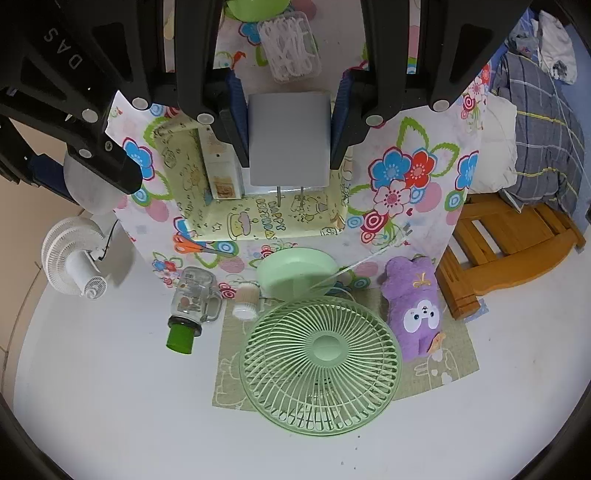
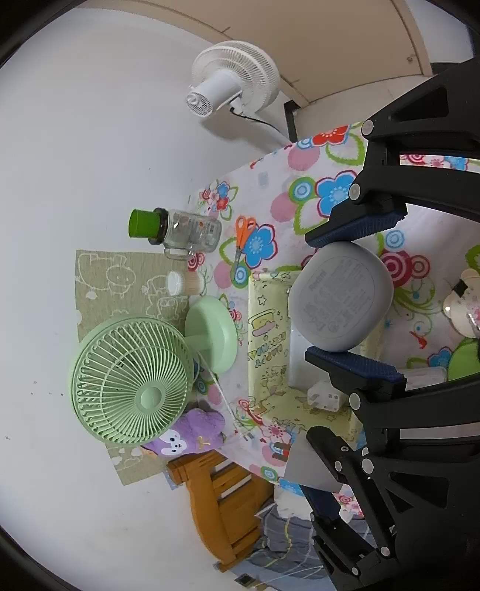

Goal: Organize rigid objects
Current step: 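Lower the card into the box with the left tool while the right tool lowers the round case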

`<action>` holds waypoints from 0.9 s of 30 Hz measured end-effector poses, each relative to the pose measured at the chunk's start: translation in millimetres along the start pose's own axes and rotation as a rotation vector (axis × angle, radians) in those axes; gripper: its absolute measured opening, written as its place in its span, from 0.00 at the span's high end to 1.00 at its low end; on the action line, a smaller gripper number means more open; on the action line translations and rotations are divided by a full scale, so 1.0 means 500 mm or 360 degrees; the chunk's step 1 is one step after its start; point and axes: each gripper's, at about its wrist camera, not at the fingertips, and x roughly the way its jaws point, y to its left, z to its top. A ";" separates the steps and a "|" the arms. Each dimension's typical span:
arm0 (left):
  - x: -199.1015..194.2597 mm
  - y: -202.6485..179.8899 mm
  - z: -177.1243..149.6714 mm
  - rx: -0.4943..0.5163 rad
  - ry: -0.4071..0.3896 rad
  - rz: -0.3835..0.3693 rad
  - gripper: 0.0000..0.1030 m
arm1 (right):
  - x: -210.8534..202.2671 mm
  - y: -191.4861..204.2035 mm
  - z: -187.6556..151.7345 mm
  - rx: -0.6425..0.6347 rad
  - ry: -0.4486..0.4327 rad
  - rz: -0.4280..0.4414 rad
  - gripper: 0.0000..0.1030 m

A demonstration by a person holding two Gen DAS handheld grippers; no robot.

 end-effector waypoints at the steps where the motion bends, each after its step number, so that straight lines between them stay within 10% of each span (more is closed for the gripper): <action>1: 0.006 0.001 0.003 0.0002 0.0004 0.0004 0.61 | 0.005 0.001 0.003 -0.0003 0.0004 0.0003 0.43; 27: 0.182 0.007 0.038 0.0024 0.0201 -0.0024 0.61 | 0.195 0.015 0.063 -0.0003 0.0157 0.0066 0.43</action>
